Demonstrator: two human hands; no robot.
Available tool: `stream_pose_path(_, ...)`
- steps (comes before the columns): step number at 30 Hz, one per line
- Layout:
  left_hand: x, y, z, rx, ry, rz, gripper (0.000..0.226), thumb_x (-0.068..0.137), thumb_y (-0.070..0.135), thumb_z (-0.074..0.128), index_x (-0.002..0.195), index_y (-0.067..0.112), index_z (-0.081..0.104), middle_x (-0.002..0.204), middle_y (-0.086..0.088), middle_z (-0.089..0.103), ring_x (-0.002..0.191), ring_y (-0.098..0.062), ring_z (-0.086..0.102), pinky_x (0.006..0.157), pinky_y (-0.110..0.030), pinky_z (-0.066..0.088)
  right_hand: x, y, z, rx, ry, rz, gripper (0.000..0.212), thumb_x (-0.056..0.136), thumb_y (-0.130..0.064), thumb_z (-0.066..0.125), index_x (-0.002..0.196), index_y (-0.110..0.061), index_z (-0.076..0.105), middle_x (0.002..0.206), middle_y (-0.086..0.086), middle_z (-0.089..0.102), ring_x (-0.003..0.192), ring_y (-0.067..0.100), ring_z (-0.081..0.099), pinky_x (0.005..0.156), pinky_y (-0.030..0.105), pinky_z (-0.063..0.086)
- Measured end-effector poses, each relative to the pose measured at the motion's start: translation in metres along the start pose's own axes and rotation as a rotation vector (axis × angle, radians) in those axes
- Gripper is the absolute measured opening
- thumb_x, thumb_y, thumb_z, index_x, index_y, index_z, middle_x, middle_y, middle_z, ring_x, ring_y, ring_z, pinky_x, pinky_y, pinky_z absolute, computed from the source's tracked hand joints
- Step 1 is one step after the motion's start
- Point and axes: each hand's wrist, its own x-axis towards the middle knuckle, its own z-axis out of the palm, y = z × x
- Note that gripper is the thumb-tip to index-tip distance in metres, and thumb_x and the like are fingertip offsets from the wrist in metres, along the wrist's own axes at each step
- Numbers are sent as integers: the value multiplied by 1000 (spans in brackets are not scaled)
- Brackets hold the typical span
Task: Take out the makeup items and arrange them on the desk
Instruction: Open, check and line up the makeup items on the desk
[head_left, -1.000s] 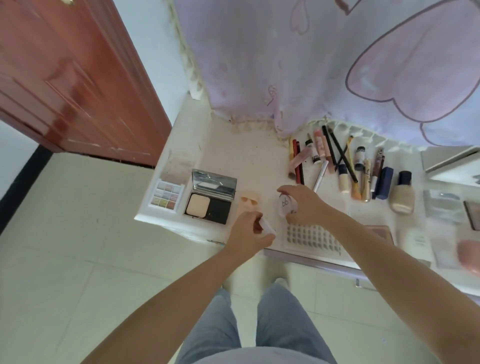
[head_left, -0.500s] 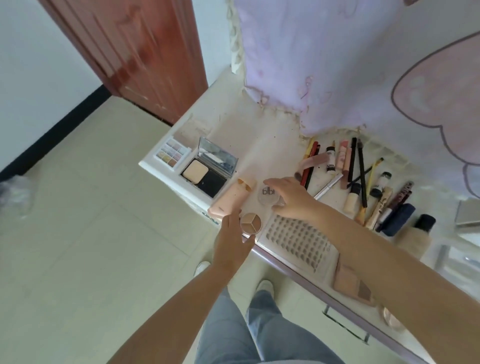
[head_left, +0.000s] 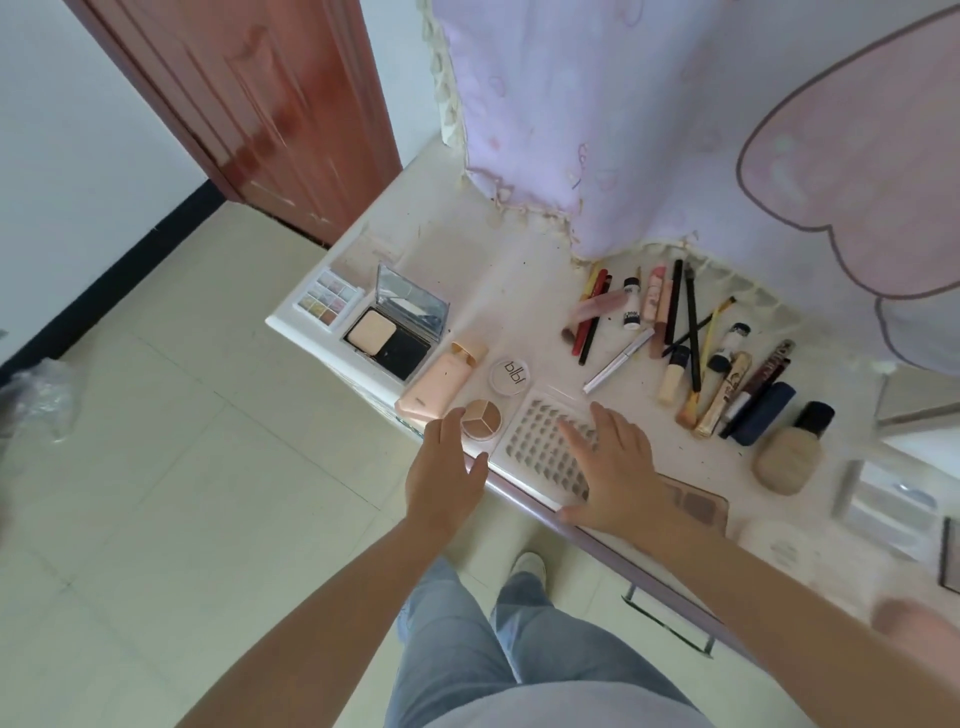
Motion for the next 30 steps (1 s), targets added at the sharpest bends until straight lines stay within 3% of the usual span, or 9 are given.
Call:
stream_pose_path(3,-4,3,-9,-10,35,100,47,88,13,56,131,6,41,123,-11,52,95,-26,61,74,-28,47,4,2,1,16,45,41,97,73,-52,59,145,-24,0,149,18,2,139,33,5,115,42,7)
stream_pose_path(7,8,12,-35,18,-93,374,41,82,6,60,122,4,51,109,-11,58,77,-8,53,62,-4,36,7,4,-9,100,32,55,101,62,-52,65,142,-24,11,138,14,20,130,31,20,111,39,17)
stream_pose_path(10,35,26,-64,-48,-187,411,49,79,25,66,122,5,52,101,-2,54,77,-12,57,66,-12,40,-2,6,-38,435,12,102,106,51,-54,67,141,-26,17,135,8,27,129,27,22,108,38,26)
stream_pose_path(13,60,55,-97,-212,-389,302,59,79,17,70,131,11,43,110,2,49,90,-8,52,71,-11,43,-22,9,-85,679,111,30,100,57,-42,76,140,-27,23,135,-1,33,128,16,29,104,32,27)
stream_pose_path(16,79,90,-127,-354,-574,333,78,78,14,70,142,17,26,137,-1,42,115,-9,44,93,-26,44,-48,6,-145,752,174,-44,97,50,-46,68,136,-33,26,130,-15,29,120,1,28,99,22,23)
stream_pose_path(19,85,125,-160,-400,-706,497,95,67,33,73,145,23,19,143,-4,40,132,-17,39,110,-40,34,-72,-1,-196,712,256,-65,88,43,-53,65,122,-45,26,126,-19,32,116,-2,32,93,12,27)
stream_pose_path(24,76,184,-212,-641,-710,699,100,49,45,80,134,18,35,129,-6,49,125,-22,45,109,-40,37,-105,-12,-267,616,387,-33,86,43,-51,63,120,-46,27,115,-28,33,110,-4,32,81,2,27)
stream_pose_path(26,74,201,-227,-704,-713,775,75,51,37,69,120,21,46,113,0,56,113,-20,51,105,-37,41,-116,-15,-285,610,432,-10,84,52,-39,62,129,-40,28,110,-32,31,107,-5,31,73,-4,28)
stream_pose_path(30,79,224,-241,-694,-733,890,82,51,36,73,125,13,45,111,-1,56,109,-19,53,100,-37,44,-135,-16,-306,552,478,38,88,55,-42,61,137,-33,29,106,-41,24,112,-3,29,88,8,25)
